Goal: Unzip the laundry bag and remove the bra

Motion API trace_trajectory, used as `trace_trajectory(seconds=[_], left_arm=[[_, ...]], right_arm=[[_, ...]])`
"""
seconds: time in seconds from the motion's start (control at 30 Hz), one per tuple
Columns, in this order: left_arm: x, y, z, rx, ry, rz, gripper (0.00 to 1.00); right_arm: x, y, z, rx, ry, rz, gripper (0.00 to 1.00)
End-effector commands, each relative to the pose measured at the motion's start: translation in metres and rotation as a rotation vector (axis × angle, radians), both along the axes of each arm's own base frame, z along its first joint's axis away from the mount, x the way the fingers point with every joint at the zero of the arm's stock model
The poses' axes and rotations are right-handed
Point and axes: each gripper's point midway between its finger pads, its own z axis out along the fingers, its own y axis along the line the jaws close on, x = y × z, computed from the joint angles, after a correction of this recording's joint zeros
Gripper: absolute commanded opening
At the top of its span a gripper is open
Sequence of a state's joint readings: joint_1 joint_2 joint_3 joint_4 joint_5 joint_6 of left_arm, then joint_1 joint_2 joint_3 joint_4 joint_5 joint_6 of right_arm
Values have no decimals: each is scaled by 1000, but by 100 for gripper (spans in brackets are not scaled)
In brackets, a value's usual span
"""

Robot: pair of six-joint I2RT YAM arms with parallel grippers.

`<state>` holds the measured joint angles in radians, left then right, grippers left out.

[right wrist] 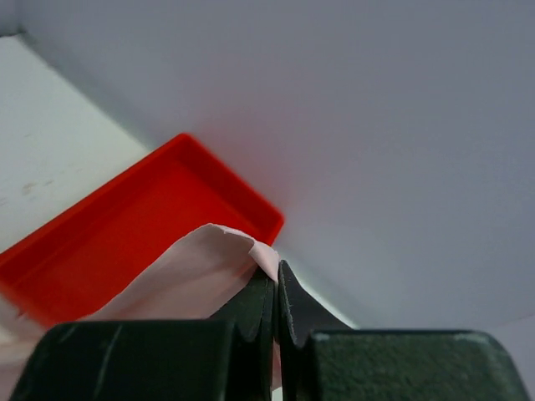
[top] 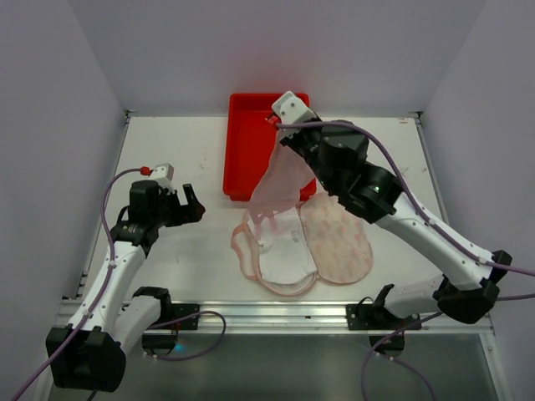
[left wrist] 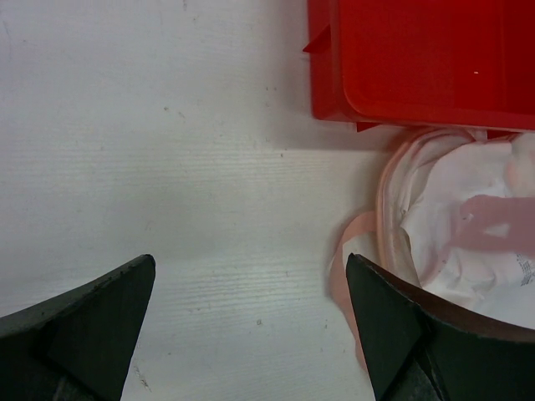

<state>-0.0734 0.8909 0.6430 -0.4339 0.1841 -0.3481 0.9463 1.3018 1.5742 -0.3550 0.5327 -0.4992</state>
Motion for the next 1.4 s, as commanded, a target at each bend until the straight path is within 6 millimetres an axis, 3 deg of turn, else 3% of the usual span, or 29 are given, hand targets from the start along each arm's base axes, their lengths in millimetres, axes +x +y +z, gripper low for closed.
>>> trace_trajectory(seconds=[0.0,0.03,0.07,0.13,0.17,0.23,0.27,0.33,0.4,0.5,0.63,0.73,0.77,0.9,1.0,1.1,1.27,1.3,1.37], left_arm=[[3,-2,5,-9,-23,-16,100],[2,-1,3,-8,-20,-15,100],[2,-2,4,-11,-20,-18,100],[2,-2,3,-11,-17,-20,100],[3,-2,2,-11,-16,-20,100],[3,-2,1,-11,-11,-20,100],[3,-3,0,-11,-8,-22,100],[3,-3,-1,-12,-3,-21,100],[3,-3,-3,-12,4,-23,100],[3,-4,-6,-13,18,-27,100],[3,-4,-7,-14,24,-28,100],[3,-3,-8,-14,27,-25,100],[3,-3,-8,-14,27,-23,100],[4,-3,-7,-15,26,-27,100],[4,-3,-6,-16,23,-27,100],[3,-3,-5,-19,19,-31,100],[2,-3,-2,-19,3,-31,100],[2,-3,-2,-19,3,-31,100],[2,-4,-2,-21,2,-33,100]], right_arm=[[44,-4,71,-158,-323,-78,0],[54,-9,85,-174,-365,-104,0],[71,0,79,-263,-390,-113,0],[87,0,101,-267,-465,-153,0],[112,7,85,-323,-451,-160,0],[132,2,96,-352,-485,-207,0],[151,12,82,-383,-487,-206,0],[170,7,84,-377,-509,-236,0],[194,14,67,-376,-511,-242,0],[215,9,67,-323,-553,-279,0],[248,14,29,-295,-546,-292,0],[260,22,3,-305,-509,-264,0],[263,24,-6,-308,-496,-254,0],[274,41,-80,-391,-370,-182,0],[266,56,-156,-474,-228,-110,0],[245,72,-205,-512,-127,-36,0],[210,84,-257,-551,72,57,1],[205,84,-255,-548,87,62,5],[191,86,-257,-535,147,86,26]])
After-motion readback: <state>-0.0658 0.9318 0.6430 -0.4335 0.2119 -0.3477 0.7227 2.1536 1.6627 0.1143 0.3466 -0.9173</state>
